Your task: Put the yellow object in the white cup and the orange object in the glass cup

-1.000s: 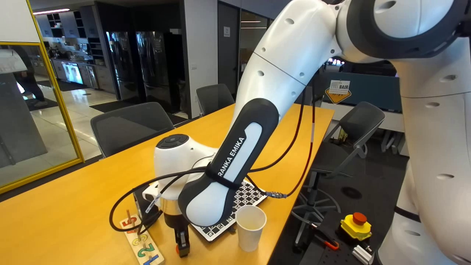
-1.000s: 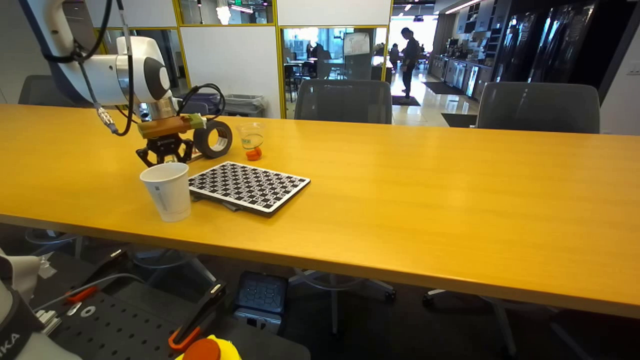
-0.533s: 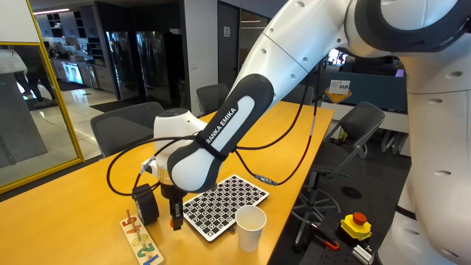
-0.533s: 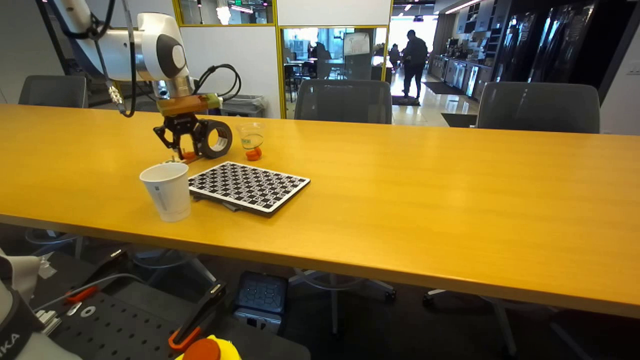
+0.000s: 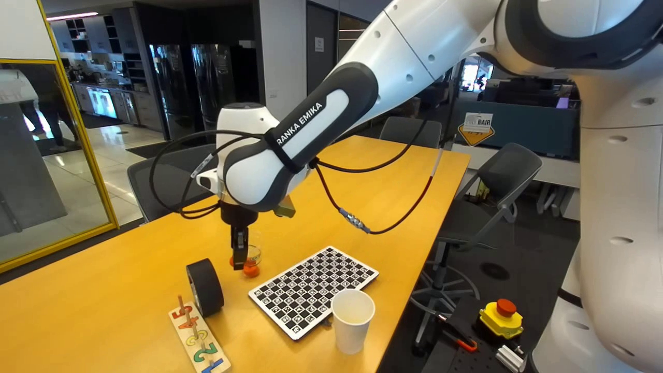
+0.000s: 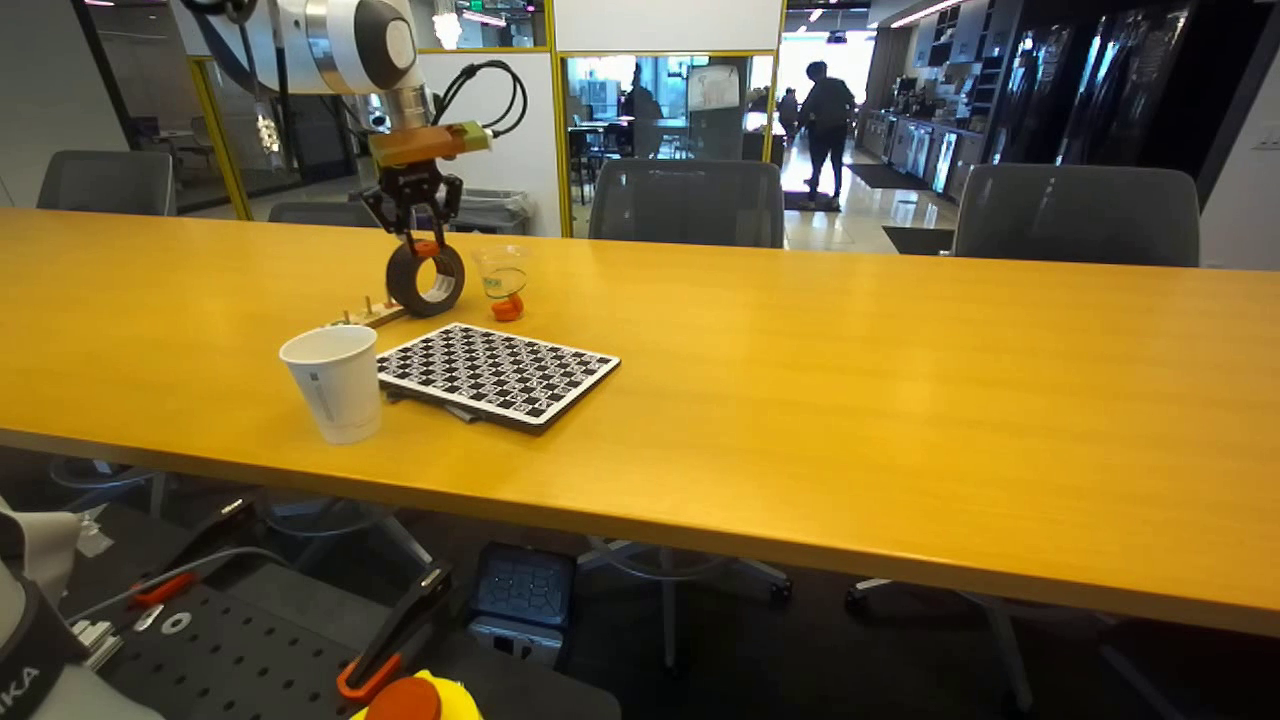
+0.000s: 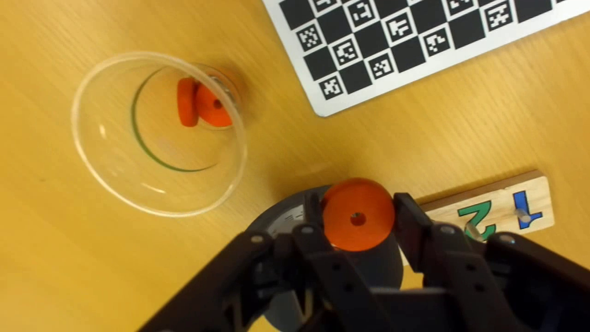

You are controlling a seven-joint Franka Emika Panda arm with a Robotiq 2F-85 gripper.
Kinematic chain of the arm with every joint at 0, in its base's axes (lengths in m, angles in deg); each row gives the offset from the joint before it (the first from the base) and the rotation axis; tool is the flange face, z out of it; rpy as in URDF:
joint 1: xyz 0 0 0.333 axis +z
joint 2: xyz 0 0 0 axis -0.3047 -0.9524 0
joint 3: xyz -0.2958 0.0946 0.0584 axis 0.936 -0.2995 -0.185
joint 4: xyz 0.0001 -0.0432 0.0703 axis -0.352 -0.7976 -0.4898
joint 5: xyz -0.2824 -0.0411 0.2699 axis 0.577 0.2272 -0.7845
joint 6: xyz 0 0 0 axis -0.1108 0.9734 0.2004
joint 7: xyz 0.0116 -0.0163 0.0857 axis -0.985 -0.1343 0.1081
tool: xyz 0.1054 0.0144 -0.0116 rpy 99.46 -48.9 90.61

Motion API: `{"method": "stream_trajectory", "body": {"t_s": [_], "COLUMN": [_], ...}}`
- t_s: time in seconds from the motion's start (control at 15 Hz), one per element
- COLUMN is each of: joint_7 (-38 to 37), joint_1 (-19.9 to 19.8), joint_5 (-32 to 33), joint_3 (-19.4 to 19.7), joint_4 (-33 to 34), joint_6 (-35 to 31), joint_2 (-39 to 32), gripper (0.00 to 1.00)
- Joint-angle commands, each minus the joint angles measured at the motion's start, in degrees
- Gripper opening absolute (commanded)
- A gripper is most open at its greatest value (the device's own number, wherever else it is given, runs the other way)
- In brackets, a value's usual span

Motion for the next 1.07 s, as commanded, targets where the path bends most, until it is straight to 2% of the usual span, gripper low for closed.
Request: {"method": "stream_trajectory", "body": {"t_s": [0.0, 0.33, 0.8, 0.87, 0.93, 1.0], "joint_7": [3.5, 4.1, 4.8, 4.0, 4.4, 4.3], "joint_1": [-0.5, -0.8, -1.5, -1.5, -1.8, -1.8], "joint_5": [-1.5, -0.6, -1.1, -1.3, -1.6, -1.5], "joint_3": [1.6, 4.0, 5.0, 5.1, 5.0, 5.0], "joint_4": [6.8, 13.1, 19.0, 19.6, 19.9, 20.2], "joint_6": [3.4, 5.9, 8.1, 8.8, 9.2, 9.5], "joint_2": [-2.8, -7.0, -11.5, -11.8, -12.0, -12.2], "gripper": [0.20, 0.20, 0.20, 0.68, 0.69, 0.74]}}
